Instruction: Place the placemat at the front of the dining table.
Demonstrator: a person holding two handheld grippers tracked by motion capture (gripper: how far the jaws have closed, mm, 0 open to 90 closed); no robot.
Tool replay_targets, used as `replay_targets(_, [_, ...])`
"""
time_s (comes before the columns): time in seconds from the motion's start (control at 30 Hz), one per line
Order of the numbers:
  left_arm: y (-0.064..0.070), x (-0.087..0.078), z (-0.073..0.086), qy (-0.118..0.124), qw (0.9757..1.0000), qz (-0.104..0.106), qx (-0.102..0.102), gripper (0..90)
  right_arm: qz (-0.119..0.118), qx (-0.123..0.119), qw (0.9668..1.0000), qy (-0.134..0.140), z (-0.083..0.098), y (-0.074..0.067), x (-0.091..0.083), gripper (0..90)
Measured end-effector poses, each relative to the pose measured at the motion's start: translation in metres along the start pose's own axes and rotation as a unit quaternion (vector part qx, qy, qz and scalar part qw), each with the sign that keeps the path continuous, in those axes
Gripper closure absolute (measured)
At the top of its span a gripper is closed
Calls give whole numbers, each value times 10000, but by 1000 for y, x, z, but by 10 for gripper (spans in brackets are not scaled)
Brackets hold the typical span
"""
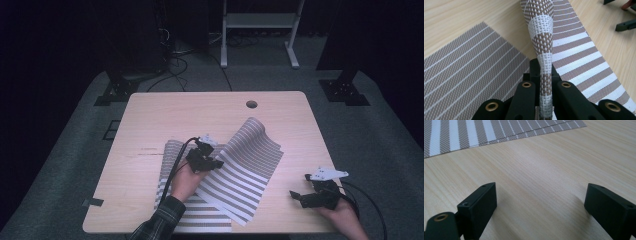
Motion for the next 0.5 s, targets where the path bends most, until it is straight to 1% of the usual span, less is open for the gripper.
replay_targets(0.03, [0,0,0,0,10000,0,0,889,-1,5,10000,0,0,0,0,96])
replay_targets(0.1, [0,8,-7,2,10000,24,-3,889,-3,1,10000,1,0,0,0,96])
replay_targets(0.2, [-1,18,-12,34,10000,45,-47,889,-5,3,10000,-1,0,-1,0,96])
replay_targets(0.5, [-1,42,-23,30,9999,63,-128,888,-10,-2,10000,-1,0,-1,0,96])
Point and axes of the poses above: each handheld gripper's, and its own axes: x roughly forward along the jaws, z roughly out of its underside, y roughly to its right, the point moved 7 cm from there along x, roughly forward along the jaws, and after that the axes turned 15 degrees about y, right-handed, at the moved point
